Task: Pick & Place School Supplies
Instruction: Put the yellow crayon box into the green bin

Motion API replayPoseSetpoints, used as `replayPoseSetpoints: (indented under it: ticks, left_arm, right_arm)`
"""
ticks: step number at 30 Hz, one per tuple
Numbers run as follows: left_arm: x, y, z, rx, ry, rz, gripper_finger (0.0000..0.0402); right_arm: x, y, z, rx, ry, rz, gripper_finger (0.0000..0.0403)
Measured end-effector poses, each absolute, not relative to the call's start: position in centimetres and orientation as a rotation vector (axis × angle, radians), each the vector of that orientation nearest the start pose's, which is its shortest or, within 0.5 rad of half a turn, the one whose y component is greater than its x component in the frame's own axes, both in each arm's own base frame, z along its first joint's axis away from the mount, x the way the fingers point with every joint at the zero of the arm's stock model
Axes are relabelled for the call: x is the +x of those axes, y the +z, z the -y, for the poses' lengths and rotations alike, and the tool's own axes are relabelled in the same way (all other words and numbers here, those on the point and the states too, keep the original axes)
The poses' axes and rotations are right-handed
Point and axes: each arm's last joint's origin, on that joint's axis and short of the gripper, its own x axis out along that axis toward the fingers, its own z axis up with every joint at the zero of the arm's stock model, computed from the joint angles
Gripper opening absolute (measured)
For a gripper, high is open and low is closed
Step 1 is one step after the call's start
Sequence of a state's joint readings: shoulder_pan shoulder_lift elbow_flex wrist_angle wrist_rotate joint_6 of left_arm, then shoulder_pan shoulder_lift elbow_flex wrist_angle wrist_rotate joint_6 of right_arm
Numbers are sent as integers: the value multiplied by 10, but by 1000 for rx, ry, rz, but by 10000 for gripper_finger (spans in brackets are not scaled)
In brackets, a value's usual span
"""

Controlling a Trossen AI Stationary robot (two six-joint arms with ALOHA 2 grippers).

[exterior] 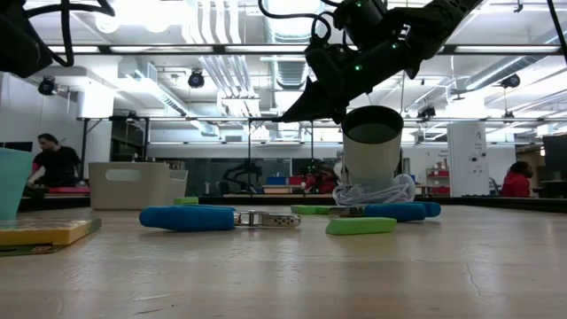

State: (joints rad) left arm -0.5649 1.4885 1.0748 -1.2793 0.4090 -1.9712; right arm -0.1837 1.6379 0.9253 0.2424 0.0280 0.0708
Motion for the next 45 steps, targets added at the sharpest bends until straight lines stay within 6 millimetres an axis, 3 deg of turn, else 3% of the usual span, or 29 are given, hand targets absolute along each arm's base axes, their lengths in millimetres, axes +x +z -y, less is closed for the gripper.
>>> replayPoseSetpoints:
  ticks: [7, 13, 23, 28, 31, 37, 42, 45]
  left_arm:
    - [191, 235, 135, -1186, 1119, -1723, 140]
    - [188, 258, 128, -1199, 1034, -1541, 140]
    - [181, 319, 101, -1101, 776, -798, 131]
    - [185, 340, 91, -913, 747, -335, 128]
    - [188, 348, 89, -750, 764, -176, 128]
    - [190, 347, 93, -478, 633, -371, 127]
    - [189, 348, 93, -292, 553, -456, 118]
    - [185, 352, 90, -200, 518, -473, 107]
  right_arm:
    - [343, 208, 64, 106, -224, -462, 8]
    - [343, 208, 64, 106, -224, -463, 8]
    - [343, 208, 64, 111, -224, -462, 8]
    - [343, 209, 64, 159, -233, -453, 8]
    - [343, 208, 63, 169, -224, -454, 8]
    - [345, 209, 52, 180, -89, -456, 8]
    - [351, 216, 30, 229, -32, -423, 8]
    - [353, 218, 14, 246, -82, -410, 8]
